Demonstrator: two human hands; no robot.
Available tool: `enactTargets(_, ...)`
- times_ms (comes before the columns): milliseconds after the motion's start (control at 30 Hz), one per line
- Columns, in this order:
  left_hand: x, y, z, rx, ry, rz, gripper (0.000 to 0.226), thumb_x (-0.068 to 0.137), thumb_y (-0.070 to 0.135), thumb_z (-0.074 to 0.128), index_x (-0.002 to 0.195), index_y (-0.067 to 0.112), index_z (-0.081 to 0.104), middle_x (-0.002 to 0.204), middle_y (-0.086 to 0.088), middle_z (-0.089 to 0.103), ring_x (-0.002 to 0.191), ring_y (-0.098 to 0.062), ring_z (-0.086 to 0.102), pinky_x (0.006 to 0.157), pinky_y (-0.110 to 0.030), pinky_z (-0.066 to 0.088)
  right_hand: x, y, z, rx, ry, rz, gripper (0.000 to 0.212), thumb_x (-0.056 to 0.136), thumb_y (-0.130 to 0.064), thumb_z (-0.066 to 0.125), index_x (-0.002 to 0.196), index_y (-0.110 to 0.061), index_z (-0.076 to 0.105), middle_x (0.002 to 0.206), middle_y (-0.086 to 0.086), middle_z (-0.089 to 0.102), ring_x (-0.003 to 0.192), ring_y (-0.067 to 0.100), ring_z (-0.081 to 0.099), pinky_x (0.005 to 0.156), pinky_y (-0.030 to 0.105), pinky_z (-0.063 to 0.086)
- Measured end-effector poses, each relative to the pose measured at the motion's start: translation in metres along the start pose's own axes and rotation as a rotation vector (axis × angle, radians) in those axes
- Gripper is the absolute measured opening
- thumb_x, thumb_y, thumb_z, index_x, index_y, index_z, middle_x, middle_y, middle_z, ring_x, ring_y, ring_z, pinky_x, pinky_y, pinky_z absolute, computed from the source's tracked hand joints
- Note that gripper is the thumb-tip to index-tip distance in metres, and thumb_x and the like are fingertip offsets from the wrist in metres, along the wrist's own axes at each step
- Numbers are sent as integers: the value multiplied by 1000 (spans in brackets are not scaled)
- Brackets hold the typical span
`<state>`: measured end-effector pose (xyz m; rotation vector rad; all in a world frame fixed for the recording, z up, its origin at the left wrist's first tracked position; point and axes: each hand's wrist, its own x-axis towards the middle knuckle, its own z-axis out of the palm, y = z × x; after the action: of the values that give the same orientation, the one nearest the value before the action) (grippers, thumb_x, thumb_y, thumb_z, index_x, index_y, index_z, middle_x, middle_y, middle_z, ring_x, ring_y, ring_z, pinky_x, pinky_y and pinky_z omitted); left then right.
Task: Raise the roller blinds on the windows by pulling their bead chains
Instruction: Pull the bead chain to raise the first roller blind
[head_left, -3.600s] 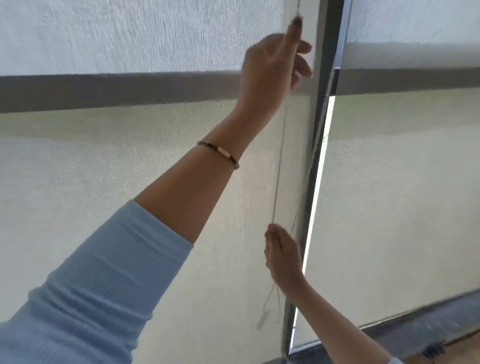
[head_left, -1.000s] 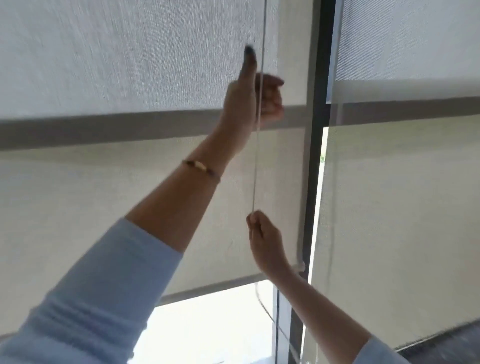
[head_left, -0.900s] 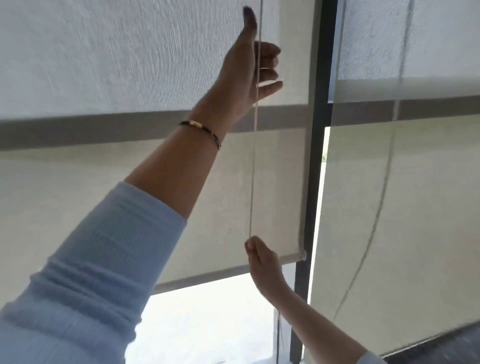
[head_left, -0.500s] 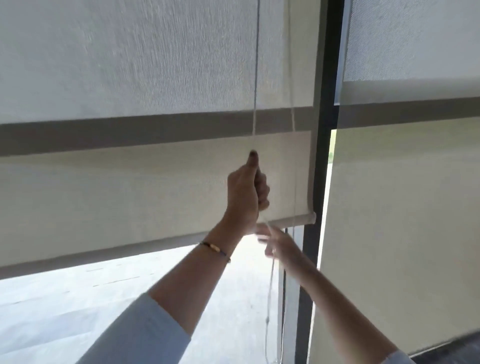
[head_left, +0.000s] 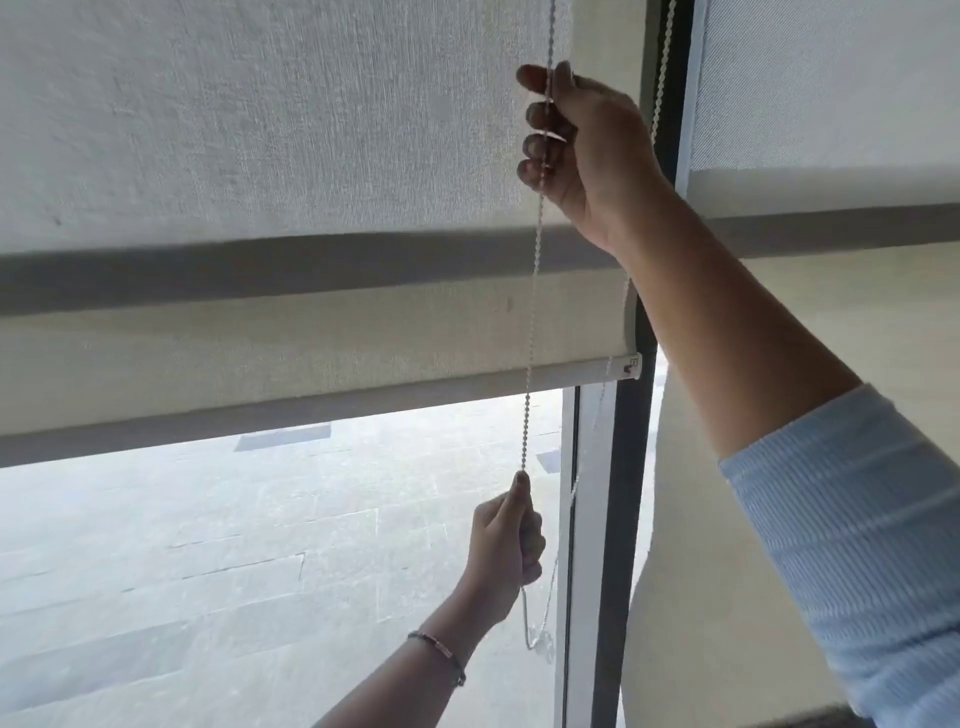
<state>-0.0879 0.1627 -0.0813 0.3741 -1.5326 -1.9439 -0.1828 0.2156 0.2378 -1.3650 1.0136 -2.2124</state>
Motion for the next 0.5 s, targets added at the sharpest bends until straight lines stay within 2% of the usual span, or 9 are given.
enactTargets(100, -7, -14, -5, 32, 10, -46, 53, 91, 55, 51, 57, 25, 23, 55, 3, 17, 49, -12, 8, 44, -15, 13, 4, -9, 7, -131, 11, -22, 30, 105, -14, 37, 96, -9, 64, 58, -6, 43, 45, 7, 30, 44, 21, 22)
enactTargets(200, -13, -26, -6, 48, 19, -91, 53, 91, 54, 52, 61, 24, 21, 58, 1, 16, 50, -12, 8, 44, -15, 12, -7, 1, 12, -222, 28, -59, 37, 98, 1, 27, 75, -18, 50, 45, -11, 33, 38, 6, 21, 39, 17, 16)
enactTargets(367, -25, -48, -14, 77, 28, -161, 54, 91, 55, 53, 62, 22, 21, 58, 0, 17, 52, -14, 9, 45, -16, 12, -26, 31, 7, -245, 68, -94, 40, 86, 10, 23, 71, -19, 46, 48, -6, 32, 36, 6, 22, 39, 13, 17)
enactTargets(500, -29, -65, -24, 95, 53, -197, 53, 87, 55, 55, 59, 24, 23, 55, 1, 19, 50, -12, 12, 49, -17, 9, -37, 52, -1, -247, 115, -78, 41, 86, 12, 23, 70, -18, 45, 52, -2, 32, 36, 5, 21, 39, 12, 17)
